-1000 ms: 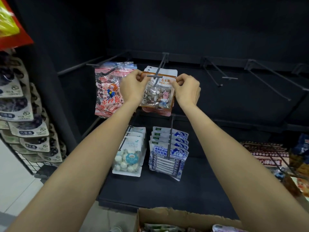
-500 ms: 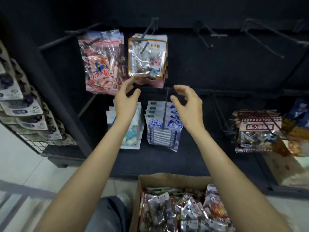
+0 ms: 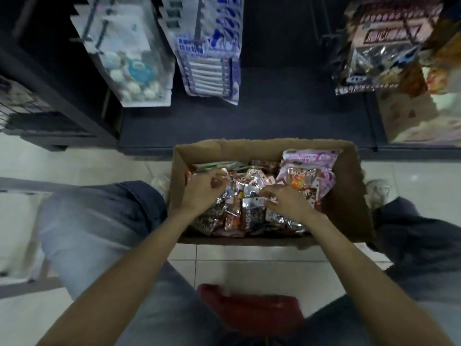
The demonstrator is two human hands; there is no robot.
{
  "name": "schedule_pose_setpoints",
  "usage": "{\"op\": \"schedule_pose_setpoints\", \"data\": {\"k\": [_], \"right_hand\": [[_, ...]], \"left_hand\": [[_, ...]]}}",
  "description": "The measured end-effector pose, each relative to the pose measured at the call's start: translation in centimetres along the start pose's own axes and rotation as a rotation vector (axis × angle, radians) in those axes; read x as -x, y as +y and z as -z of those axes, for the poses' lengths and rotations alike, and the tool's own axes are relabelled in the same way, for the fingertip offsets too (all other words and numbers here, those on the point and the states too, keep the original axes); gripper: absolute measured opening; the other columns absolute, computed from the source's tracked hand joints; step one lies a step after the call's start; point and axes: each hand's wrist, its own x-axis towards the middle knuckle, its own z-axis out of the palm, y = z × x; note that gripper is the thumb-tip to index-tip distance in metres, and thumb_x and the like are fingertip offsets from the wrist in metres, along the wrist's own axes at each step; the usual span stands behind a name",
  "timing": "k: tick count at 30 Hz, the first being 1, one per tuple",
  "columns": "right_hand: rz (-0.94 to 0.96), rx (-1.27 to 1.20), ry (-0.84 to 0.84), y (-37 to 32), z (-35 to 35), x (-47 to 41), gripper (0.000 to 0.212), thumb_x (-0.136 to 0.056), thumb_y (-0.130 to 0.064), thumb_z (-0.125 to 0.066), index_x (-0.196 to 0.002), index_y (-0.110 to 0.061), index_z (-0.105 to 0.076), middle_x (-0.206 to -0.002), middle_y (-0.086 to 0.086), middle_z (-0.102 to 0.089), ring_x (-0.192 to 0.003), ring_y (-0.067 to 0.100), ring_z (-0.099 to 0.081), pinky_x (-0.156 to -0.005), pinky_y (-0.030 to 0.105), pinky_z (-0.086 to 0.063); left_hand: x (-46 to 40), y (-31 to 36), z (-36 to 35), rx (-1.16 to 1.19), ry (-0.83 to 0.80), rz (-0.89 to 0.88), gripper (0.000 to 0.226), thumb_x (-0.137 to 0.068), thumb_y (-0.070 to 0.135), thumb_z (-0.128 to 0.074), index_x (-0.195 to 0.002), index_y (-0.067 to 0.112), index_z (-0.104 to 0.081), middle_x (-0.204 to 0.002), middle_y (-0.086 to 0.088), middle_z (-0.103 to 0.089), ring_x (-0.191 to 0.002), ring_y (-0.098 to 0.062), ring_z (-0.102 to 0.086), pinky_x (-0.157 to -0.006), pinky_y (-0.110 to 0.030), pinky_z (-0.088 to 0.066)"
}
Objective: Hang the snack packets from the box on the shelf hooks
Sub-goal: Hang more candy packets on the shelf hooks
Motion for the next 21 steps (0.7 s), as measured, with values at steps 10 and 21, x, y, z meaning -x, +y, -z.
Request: {"op": "schedule_pose_setpoints", "data": {"k": [10,21], "right_hand": [[-0.755,-0.238,0.007,9.4,-7.3,-3.3,0.075,-0.083,-0.044,-0.068,-0.143,-0.018,-0.031,-0.146,0.018,-0.025,-0.13,0.04,-0.035,-0.103,0.048,-0.038],[-0.751,-0.465,0.079,10.7,-9.2,-4.0,0.098,-0.076,-0.007,-0.077,-0.15,-0.024,-0.015,-0.149,0.016,-0.019,-0.125,0.037,-0.046,-0.099,0.044,-0.044]], "left_hand": [[-3.7,-4.6,-9.8,-0.179,-0.363,0.247,0.053,-0.087,0.039,-0.064,-0.133,0.018,-0.046,-0.13,-0.003,-0.057,-0.113,-0.021,-0.057,-0.087,-0.028,-0.046],[-5.2,-4.8,-16.9,-0.235,-0.314,0.377,0.058,-0.085,0.023,-0.069,-0.133,0.008,-0.04,-0.132,-0.013,-0.05,-0.116,-0.028,-0.053,-0.092,-0.037,-0.045]]}}
